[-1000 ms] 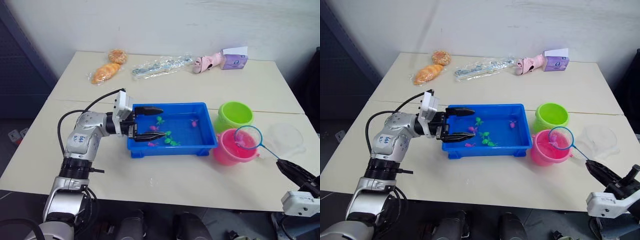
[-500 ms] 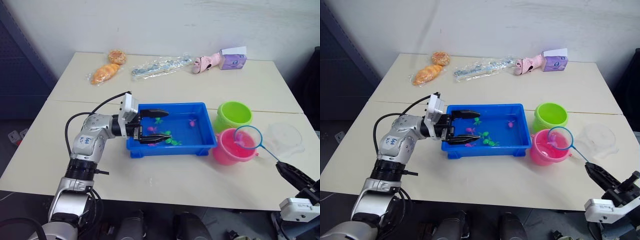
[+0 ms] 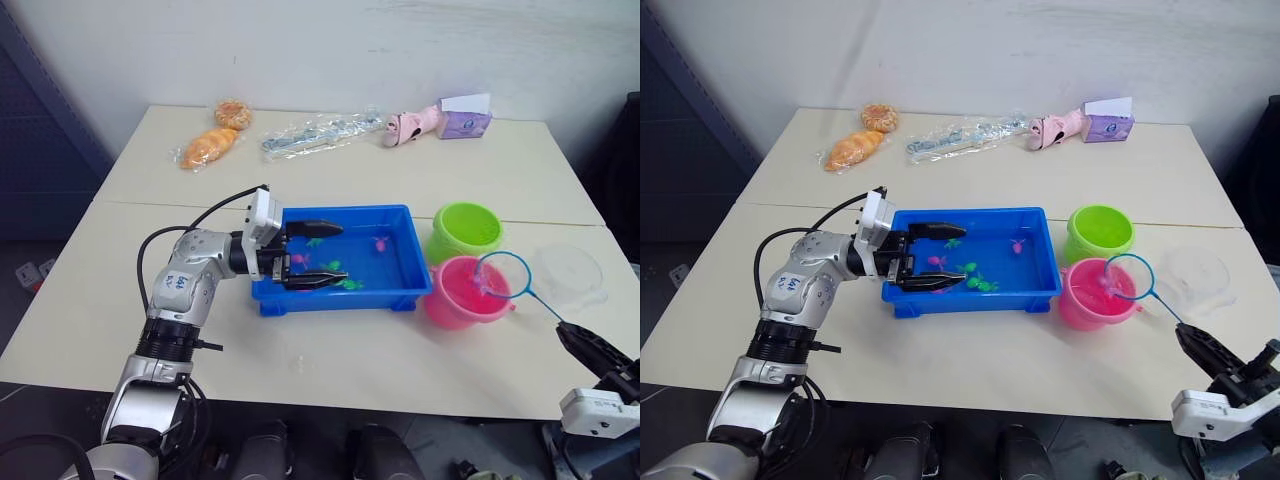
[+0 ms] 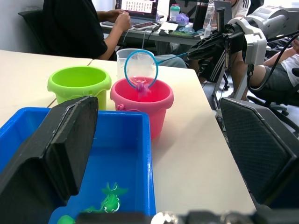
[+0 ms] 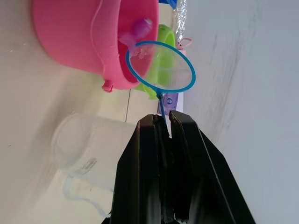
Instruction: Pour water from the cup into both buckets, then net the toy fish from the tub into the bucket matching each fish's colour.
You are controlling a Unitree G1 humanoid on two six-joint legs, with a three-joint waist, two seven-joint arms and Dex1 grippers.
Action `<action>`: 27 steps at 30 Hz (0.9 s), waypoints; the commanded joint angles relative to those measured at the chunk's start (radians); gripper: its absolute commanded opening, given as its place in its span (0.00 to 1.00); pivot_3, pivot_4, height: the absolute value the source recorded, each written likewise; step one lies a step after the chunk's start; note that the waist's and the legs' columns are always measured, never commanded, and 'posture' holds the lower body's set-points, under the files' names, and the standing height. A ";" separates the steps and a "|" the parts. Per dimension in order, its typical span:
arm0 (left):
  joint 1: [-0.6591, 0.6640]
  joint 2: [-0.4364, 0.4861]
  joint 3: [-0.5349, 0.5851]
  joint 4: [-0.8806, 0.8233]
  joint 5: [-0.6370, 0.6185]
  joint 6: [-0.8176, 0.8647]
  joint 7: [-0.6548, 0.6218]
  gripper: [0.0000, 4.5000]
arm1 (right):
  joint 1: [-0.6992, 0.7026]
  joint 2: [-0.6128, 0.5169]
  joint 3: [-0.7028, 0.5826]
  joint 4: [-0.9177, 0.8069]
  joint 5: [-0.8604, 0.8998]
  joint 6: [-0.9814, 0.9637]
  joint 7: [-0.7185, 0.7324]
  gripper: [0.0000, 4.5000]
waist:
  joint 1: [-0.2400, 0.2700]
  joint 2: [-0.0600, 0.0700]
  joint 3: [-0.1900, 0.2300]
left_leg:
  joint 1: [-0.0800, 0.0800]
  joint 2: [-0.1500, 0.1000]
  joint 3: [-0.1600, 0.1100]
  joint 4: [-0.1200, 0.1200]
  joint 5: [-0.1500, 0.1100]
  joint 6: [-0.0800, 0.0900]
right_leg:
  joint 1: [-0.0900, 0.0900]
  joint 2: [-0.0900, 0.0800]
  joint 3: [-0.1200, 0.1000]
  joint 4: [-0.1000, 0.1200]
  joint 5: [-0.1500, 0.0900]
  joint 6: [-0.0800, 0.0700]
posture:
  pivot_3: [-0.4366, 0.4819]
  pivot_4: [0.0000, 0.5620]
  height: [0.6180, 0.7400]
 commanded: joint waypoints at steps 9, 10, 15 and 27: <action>-0.003 0.000 0.008 -0.031 -0.019 -0.012 0.002 0.99 | -0.002 -0.024 -0.007 -0.066 0.167 0.084 0.046 0.00 | 0.000 0.000 0.000 | 0.000 0.000 0.000 0.000 0.000 0.000 | 0.000 0.000 0.000 0.000 0.000 0.000 | 0.48 0.27 1.00; -0.002 0.003 0.012 -0.030 -0.018 -0.013 0.004 0.99 | 0.017 -0.029 0.022 -0.087 0.285 0.102 0.091 0.00 | 0.000 0.000 0.000 | 0.000 0.000 0.000 0.000 0.000 0.000 | 0.000 0.000 0.000 0.000 0.000 0.000 | 0.48 0.27 1.00; 0.014 0.047 0.037 -0.018 -0.010 -0.016 0.005 0.99 | 0.021 -0.080 0.159 -0.302 0.766 0.325 0.273 0.00 | -0.009 0.000 0.000 | 0.001 0.000 0.000 0.000 0.000 0.001 | 0.001 0.000 0.000 0.000 0.000 0.000 | 0.48 0.27 1.00; 0.000 0.128 0.073 0.025 -0.002 -0.026 0.018 0.99 | -0.470 -0.094 0.489 -0.548 1.405 1.297 0.101 0.00 | -0.001 0.000 0.000 | 0.003 0.002 -0.001 0.000 -0.001 0.003 | 0.002 -0.001 0.000 0.000 0.000 0.000 | 0.48 0.27 1.00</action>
